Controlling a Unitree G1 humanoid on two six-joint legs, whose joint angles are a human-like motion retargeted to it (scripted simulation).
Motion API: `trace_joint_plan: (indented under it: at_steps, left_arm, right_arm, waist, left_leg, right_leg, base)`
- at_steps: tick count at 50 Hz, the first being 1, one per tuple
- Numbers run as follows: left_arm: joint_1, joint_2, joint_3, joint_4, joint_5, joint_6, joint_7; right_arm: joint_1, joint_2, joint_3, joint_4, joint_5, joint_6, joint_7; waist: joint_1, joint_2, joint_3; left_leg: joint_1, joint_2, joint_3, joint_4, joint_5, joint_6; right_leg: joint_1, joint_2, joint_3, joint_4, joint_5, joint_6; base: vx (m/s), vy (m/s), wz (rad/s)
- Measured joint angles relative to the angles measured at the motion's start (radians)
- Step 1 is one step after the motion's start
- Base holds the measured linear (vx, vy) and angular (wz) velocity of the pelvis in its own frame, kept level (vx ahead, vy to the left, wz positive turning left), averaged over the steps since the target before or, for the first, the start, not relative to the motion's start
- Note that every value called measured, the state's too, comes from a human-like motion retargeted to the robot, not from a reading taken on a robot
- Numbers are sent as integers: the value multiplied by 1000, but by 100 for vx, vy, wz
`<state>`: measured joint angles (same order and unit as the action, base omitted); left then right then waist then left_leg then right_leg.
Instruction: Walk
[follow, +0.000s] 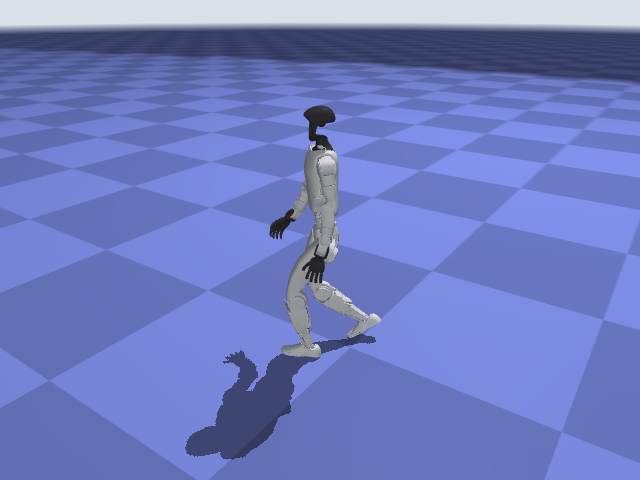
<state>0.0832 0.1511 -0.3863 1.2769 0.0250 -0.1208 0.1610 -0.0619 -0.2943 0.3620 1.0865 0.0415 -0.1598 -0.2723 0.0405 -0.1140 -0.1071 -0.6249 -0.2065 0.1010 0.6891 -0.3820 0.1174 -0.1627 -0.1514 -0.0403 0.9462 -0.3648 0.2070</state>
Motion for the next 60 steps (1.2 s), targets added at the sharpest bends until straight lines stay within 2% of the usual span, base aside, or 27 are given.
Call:
trace_joint_plan:
  at_steps: [3,5,9,12,13,15,18,20,23,25,27,30,33,37,40,43,48,52,54,57,58,60]
  left_arm:
    - [-49,20,-13,-38,13,6,12]
    - [-99,40,-24,-69,13,9,26]
    - [-207,75,-25,-119,-14,13,61]
    - [-285,95,0,-154,-48,15,87]
    - [-298,98,5,-167,-57,12,95]
    - [-347,111,27,-194,-82,9,102]
    - [-380,119,40,-232,-101,-4,110]
    - [-384,119,41,-252,-103,-12,112]
    - [-369,113,34,-263,-97,-19,102]
    - [-340,100,29,-250,-88,-20,91]
    - [-294,80,22,-220,-72,-16,76]
    - [-213,38,6,-153,-30,-3,45]
    - [-144,16,-13,-83,19,22,5]
    - [-65,9,-21,-25,70,32,-38]
    - [-5,12,-12,-14,81,23,-56]
    - [41,14,4,-11,66,10,-63]
    - [64,16,23,-9,42,2,-50]
    - [51,18,14,-13,57,1,-27]
    - [28,20,7,-24,67,5,-12]
    - [-31,31,-8,-63,77,12,10]
    - [-58,38,-14,-81,76,12,18]
    - [-119,53,-30,-116,71,12,36]
  right_arm:
    - [18,32,4,35,14,14,45]
    - [25,43,3,46,20,20,66]
    - [51,45,2,36,31,20,79]
    - [66,40,-2,20,43,21,78]
    - [79,41,-4,18,47,22,77]
    - [77,37,-10,13,57,29,78]
    - [88,40,-17,16,57,33,72]
    - [100,42,-18,20,49,33,66]
    - [113,43,-17,31,34,31,54]
    - [118,42,-13,44,23,28,39]
    - [114,39,-5,55,17,26,20]
    - [98,28,4,49,2,22,-7]
    - [62,6,9,20,-20,20,-29]
    - [3,-26,7,-23,-46,16,-50]
    - [-29,-46,-1,-60,-49,9,-60]
    - [-48,-61,-9,-102,-44,-5,-68]
    - [-61,-68,-8,-127,-57,-18,-65]
    - [-29,-41,5,-100,-77,-9,-51]
    - [-7,-19,8,-70,-78,-1,-39]
    - [17,13,11,-23,-68,9,-10]
    - [22,20,10,-11,-66,13,-1]
    - [31,28,5,6,-66,17,11]
  waist:
    - [-47,-36,-7]
    - [-75,-31,-6]
    - [-125,14,2]
    - [-156,60,13]
    - [-168,60,14]
    - [-177,97,28]
    - [-188,110,42]
    - [-191,103,44]
    - [-179,107,46]
    - [-166,119,48]
    - [-151,144,51]
    - [-114,206,39]
    - [-69,210,25]
    - [-10,181,16]
    - [27,158,21]
    - [50,142,29]
    - [53,106,25]
    - [34,72,-1]
    - [12,34,-6]
    - [-34,-20,-6]
    - [-49,-24,-5]
    - [-78,-17,1]
  left_leg:
    - [102,-74,-10,-103,-18,40]
    - [178,-90,-26,-179,-32,54]
    - [329,-80,-57,-317,-49,49]
    - [433,-52,-79,-411,-43,30]
    - [453,-56,-83,-408,-51,26]
    - [527,-23,-98,-477,-41,13]
    - [602,-5,-106,-483,-60,1]
    - [636,-6,-109,-451,-84,-2]
    - [657,16,-115,-323,-136,-17]
    - [649,47,-112,-178,-156,-37]
    - [599,103,-101,41,-120,-73]
    - [432,231,-84,446,41,-133]
    - [240,314,-60,736,116,-107]
    - [-1,340,-40,904,44,-49]
    - [-123,316,-24,837,-6,-34]
    - [-178,280,-5,622,-31,-36]
    - [-132,150,-15,104,-37,-64]
    - [-72,66,-22,32,-32,-33]
    - [-20,7,-17,20,-34,-1]
    - [82,-84,-18,-60,-50,49]
    - [119,-100,-24,-94,-58,61]
    - [195,-111,-42,-159,-75,75]
  right_leg:
    - [-142,-70,29,298,237,52]
    - [-251,-98,34,454,283,38]
    - [-463,-143,9,598,138,-52]
    - [-594,-134,-27,546,47,-90]
    - [-627,-140,-31,513,25,-93]
    - [-672,-105,-61,394,19,-92]
    - [-693,-63,-63,205,21,-71]
    - [-690,-40,-44,108,18,-59]
    - [-642,-3,-44,49,5,-75]
    - [-595,27,-57,49,-7,-102]
    - [-543,70,-81,47,-29,-140]
    - [-478,160,-127,2,-72,-205]
    - [-414,200,-123,-80,-107,-230]
    - [-298,219,-95,-228,-117,-216]
    - [-199,221,-71,-320,-110,-188]
    - [-105,212,-54,-376,-111,-160]
    - [11,151,-49,-383,-130,-118]
    - [27,84,-36,-204,-143,-75]
    - [8,26,-24,-51,-75,-32]
    - [-102,-67,4,252,130,28]
    - [-153,-86,12,342,184,30]
    - [-256,-112,19,485,217,10]
  base:
    - [0,5,21]
    - [0,5,7]
    - [0,3,1]
    - [0,0,0]
    - [0,0,0]
    - [0,0,0]
    - [0,0,0]
    - [1,-6,6]
    - [2,-6,-4]
    - [2,-7,-12]
    - [-1,-7,-11]
    - [-3,-7,-10]
    - [-3,-6,0]
    - [-1,-1,1]
    - [-2,0,-13]
    - [-1,3,-25]
    - [0,3,-7]
    - [2,6,24]
    - [2,6,47]
    - [0,6,45]
    - [0,5,32]
    - [0,5,29]
